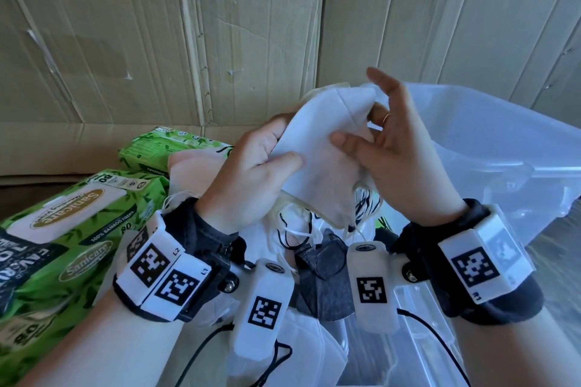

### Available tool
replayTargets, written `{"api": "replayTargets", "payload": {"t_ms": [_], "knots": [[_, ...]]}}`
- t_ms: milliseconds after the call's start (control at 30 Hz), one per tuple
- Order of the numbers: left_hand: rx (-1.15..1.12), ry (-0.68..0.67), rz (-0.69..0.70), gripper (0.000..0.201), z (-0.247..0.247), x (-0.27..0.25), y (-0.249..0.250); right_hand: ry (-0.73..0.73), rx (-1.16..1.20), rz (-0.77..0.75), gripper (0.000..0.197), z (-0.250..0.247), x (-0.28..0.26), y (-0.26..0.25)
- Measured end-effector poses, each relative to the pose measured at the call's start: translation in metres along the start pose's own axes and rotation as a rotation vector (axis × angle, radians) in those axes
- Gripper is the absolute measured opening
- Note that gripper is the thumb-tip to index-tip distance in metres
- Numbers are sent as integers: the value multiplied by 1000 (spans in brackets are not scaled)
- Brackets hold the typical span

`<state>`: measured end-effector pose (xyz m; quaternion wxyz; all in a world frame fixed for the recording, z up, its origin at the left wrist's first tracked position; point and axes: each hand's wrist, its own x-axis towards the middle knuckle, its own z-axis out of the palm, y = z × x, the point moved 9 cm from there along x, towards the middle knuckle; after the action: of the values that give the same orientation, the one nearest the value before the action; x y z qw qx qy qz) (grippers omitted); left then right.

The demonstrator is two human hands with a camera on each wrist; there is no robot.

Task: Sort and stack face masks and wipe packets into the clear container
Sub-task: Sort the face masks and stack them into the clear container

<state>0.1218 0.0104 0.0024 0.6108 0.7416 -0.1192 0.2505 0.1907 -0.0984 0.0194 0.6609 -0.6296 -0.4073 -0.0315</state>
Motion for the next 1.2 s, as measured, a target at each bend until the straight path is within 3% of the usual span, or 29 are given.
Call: {"api": "replayTargets", "payload": {"t_ms": [133,200,300,367,467,533,600,733,833,900,967,1033,1200], "knots": [[16,-26,64,55,1,1,8,21,-326,8,87,-5,2,7],[25,4,109,58,-4,1,13,-104,-282,52,93,4,2,13],[44,116,148,58,-13,1,18,-285,-33,101,60,20,-2,15],[-12,254,136,56,-24,-1,16,-234,20,78,47,15,-1,13],[-220,422,59,63,-35,-4,6,-101,65,5,46,5,2,7],[-323,377,-3,81,-27,-4,1,-60,117,-18,46,4,4,7],[-232,334,-14,81,-15,-5,2,-89,165,-24,46,11,3,9],[-261,359,-41,107,-10,-5,-6,-152,198,-11,58,20,-1,11],[-194,384,-44,107,-16,-5,-9,-150,200,31,61,13,-6,17],[-52,397,38,96,-20,-7,2,-190,206,77,54,11,-11,18],[38,330,144,95,-19,-5,15,-267,167,117,50,12,-14,15],[10,177,174,97,-17,1,16,-321,117,148,50,11,-12,9],[89,-127,181,54,-1,-4,28,-367,76,212,48,5,-17,1]]}}
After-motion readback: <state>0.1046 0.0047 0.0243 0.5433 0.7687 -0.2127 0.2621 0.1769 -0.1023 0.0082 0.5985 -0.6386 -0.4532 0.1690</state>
